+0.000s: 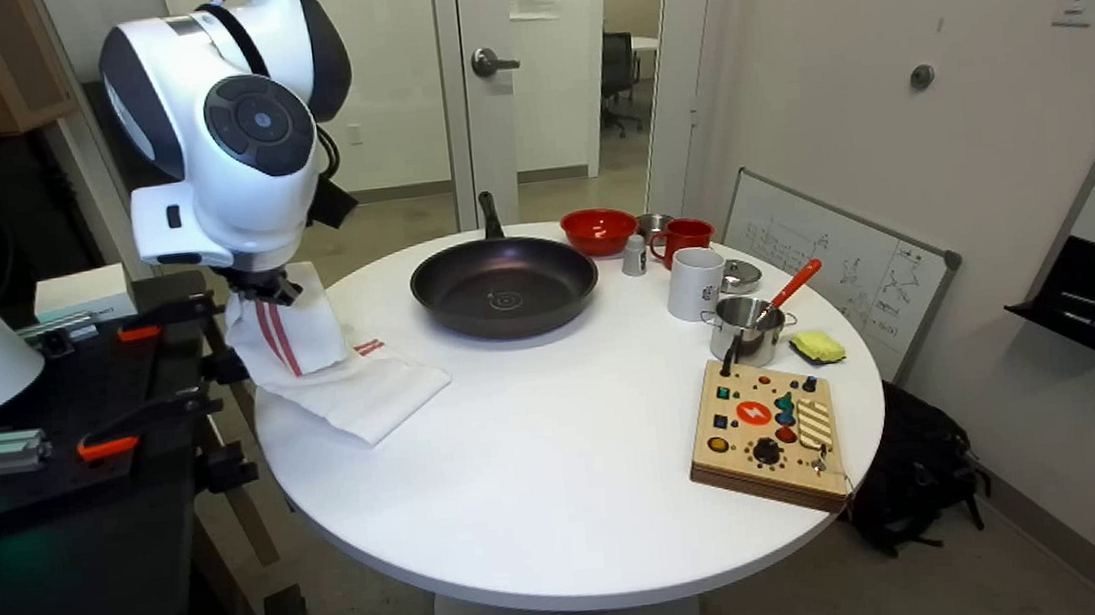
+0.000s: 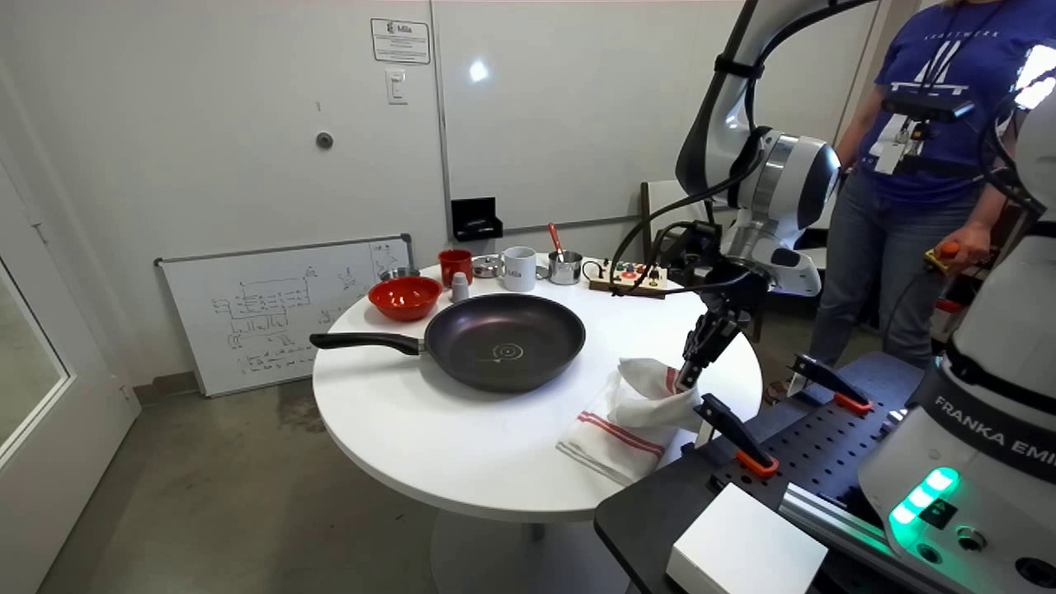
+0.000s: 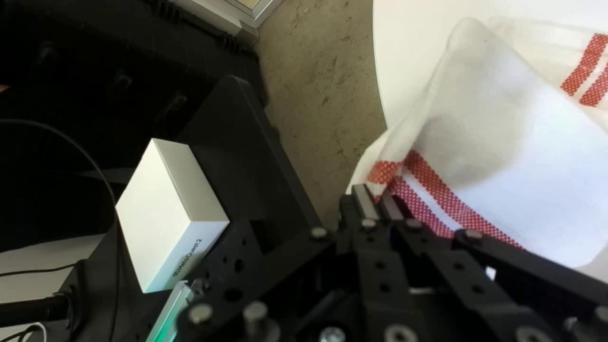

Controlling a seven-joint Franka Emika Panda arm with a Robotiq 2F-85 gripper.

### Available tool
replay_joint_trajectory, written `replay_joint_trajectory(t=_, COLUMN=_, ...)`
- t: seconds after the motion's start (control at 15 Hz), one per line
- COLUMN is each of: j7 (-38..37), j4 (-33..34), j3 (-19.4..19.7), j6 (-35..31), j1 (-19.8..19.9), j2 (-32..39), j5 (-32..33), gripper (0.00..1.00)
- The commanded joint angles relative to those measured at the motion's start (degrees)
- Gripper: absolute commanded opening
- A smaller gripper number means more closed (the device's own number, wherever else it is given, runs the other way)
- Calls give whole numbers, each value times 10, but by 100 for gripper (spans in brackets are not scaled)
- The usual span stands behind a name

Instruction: Pick up the kitchen towel and wipe the pan

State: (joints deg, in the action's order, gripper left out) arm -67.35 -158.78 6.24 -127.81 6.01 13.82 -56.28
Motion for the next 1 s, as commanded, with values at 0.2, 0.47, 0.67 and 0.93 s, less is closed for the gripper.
replay_joint_trajectory(t=0.2, j7=-8, j4=3, j3=8, j6=20, j1=-6, j2=-3, j5=-2, gripper=2)
replay_joint_trajectory(t=0.47, j7=-7, j4=-3, j3=10, j6=44, j1=-5, j2=-11, j5=-2, gripper=2)
replay_joint_trajectory(t=0.67, j7=-9, j4=-3, j3=13, j6=60, j1=-3, j2=-12, j5=-4, gripper=2)
replay_joint_trajectory(t=0.93, j7=-8, j4=-6, j3=20, j6=85, j1=2, j2=-17, j5=-10, gripper=42)
